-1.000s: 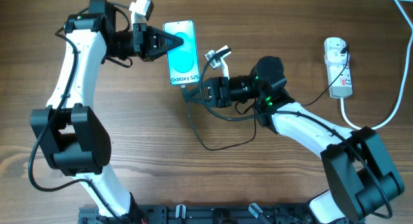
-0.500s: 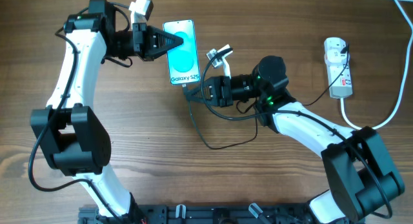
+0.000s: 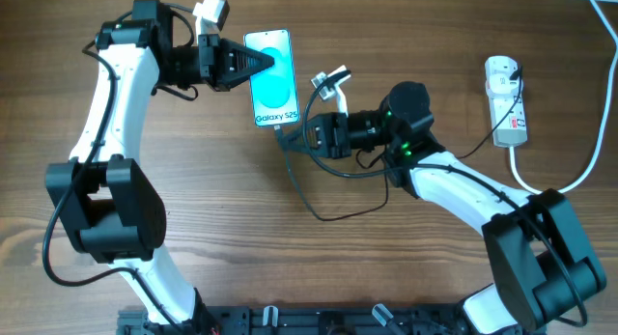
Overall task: Plug charger to phone and switch on socket
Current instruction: 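Push the USB-C plug into the phone's port while the left gripper holds the phone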
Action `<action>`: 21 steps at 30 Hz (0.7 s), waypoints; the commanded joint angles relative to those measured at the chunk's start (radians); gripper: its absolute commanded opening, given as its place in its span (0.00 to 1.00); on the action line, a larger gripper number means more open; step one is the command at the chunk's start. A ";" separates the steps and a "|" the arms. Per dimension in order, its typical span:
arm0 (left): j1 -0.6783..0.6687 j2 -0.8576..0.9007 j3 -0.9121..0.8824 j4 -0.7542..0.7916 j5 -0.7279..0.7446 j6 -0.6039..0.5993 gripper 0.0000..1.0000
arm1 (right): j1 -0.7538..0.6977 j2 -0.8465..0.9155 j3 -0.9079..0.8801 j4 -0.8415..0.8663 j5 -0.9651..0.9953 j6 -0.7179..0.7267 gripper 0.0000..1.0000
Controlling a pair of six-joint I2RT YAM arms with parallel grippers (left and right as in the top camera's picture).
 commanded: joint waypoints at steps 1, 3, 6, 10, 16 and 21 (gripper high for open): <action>0.000 0.007 0.014 -0.009 0.029 0.001 0.04 | -0.020 0.013 0.002 -0.003 0.045 -0.031 0.04; 0.000 0.007 0.014 -0.009 0.029 0.001 0.04 | -0.020 0.013 0.002 -0.003 0.046 -0.031 0.04; 0.000 0.007 0.014 -0.011 0.029 0.001 0.04 | -0.020 0.013 0.002 -0.003 0.049 -0.031 0.04; 0.000 0.007 0.014 -0.011 0.029 0.001 0.04 | -0.021 0.013 0.002 -0.003 0.048 -0.031 0.04; 0.000 0.007 0.014 -0.011 0.029 0.001 0.04 | -0.024 0.013 0.002 -0.003 0.055 -0.027 0.04; -0.002 0.007 0.014 -0.011 0.029 0.001 0.04 | -0.024 0.013 0.002 -0.002 0.109 0.000 0.04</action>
